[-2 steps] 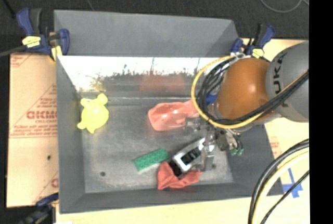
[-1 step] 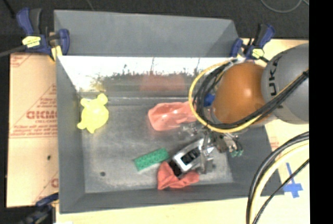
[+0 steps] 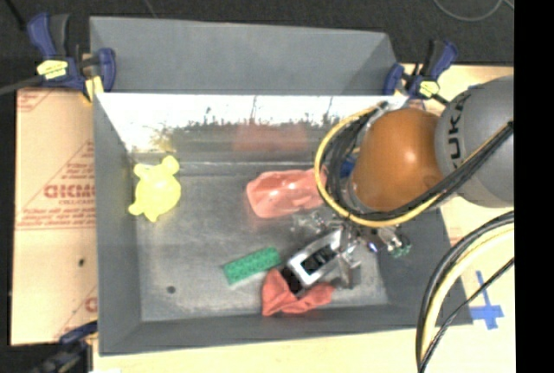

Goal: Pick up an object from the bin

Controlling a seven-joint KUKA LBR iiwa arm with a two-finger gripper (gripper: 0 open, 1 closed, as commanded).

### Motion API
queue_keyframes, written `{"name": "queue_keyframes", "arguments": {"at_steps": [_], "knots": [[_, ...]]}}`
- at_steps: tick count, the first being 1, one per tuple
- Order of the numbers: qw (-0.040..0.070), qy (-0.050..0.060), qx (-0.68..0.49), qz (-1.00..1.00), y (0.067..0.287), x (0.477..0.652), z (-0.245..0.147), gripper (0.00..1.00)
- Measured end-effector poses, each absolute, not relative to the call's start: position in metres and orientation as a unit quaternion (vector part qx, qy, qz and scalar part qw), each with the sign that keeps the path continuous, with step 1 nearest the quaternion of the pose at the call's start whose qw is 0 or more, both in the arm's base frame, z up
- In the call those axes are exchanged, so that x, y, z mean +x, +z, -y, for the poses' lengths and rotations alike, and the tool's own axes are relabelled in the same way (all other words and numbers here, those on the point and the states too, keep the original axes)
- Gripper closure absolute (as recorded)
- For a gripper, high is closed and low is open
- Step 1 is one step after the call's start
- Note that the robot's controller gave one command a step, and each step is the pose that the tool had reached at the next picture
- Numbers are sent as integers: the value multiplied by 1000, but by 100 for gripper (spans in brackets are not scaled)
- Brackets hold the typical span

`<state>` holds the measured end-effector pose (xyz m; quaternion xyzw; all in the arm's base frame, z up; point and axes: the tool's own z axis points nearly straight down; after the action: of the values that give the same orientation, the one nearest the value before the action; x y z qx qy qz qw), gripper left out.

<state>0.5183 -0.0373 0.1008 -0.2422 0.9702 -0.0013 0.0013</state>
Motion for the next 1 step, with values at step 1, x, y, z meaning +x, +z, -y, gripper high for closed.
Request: {"name": "queue_keyframes", "arguments": {"at_steps": [1], "knots": [[1, -1, -233, -972, 100, 505, 26, 0]]}}
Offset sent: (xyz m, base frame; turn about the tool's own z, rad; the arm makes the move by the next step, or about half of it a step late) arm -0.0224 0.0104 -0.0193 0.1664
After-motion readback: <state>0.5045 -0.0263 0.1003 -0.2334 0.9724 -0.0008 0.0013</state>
